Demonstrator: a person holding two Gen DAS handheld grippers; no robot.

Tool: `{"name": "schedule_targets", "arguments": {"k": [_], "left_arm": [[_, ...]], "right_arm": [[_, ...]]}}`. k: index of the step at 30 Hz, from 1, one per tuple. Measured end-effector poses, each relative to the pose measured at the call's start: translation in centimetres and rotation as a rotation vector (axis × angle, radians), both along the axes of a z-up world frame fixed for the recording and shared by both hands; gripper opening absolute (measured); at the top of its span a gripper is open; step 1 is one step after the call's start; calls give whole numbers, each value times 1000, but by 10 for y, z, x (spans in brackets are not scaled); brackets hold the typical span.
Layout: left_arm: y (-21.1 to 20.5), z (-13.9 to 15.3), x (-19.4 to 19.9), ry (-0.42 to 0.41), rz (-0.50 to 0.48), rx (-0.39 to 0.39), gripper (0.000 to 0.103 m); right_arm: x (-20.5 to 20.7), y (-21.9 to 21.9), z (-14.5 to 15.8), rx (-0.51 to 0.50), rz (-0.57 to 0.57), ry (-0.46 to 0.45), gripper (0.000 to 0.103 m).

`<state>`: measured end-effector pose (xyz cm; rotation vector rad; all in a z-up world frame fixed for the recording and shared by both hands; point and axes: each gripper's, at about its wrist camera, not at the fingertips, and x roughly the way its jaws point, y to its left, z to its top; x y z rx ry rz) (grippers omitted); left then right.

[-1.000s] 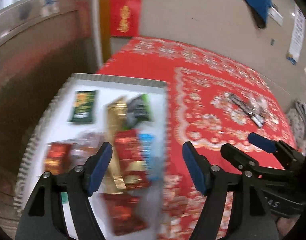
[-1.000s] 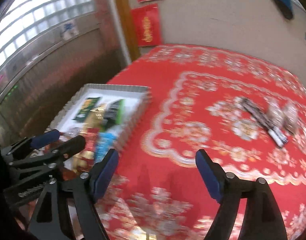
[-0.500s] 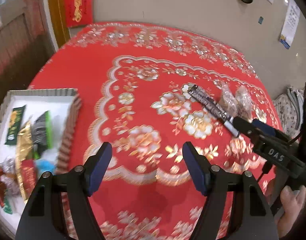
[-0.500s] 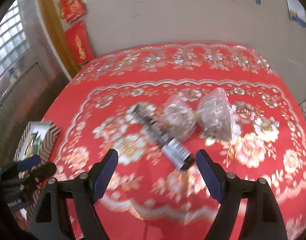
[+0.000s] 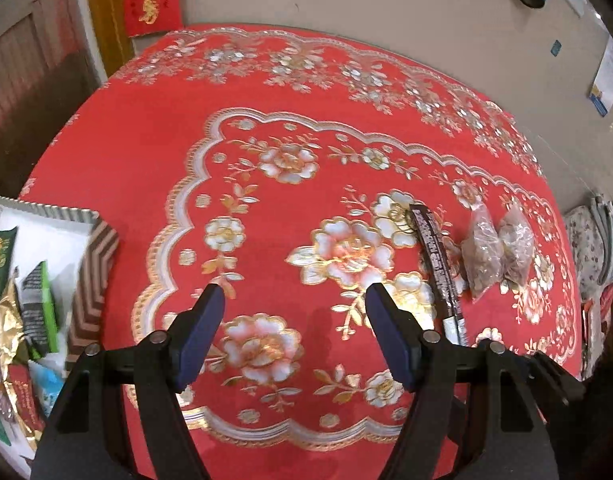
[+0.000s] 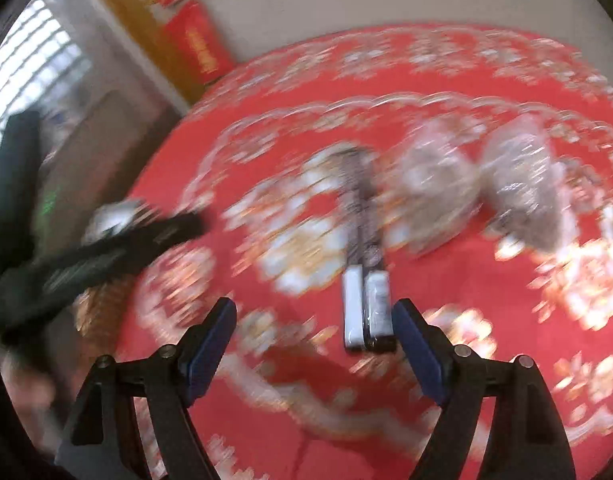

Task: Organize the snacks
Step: 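Move both tools back toward the chocolate bar and nut bags, then grasp the dark chocolate bar with the left tool while the right tool grasps the clear nut bags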

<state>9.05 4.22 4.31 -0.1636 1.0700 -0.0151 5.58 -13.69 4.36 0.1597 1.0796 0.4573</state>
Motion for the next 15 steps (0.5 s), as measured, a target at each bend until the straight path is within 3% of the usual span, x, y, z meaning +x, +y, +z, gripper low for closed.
{"name": "schedule_targets", "arguments": {"k": [4,8,15], "left_arm": [[-25,-5,4,11,-53,3,73],[-56,-11,12,32,-85,-10,73],[-90,-23,24,64,-78,-18,74]], "right_arm": [[-17,-23,19,-85,-88,-96,82],[-14,-49,28,-169,-160,-132,82],[-8,-93,35,-136,-249,-133,82]]}}
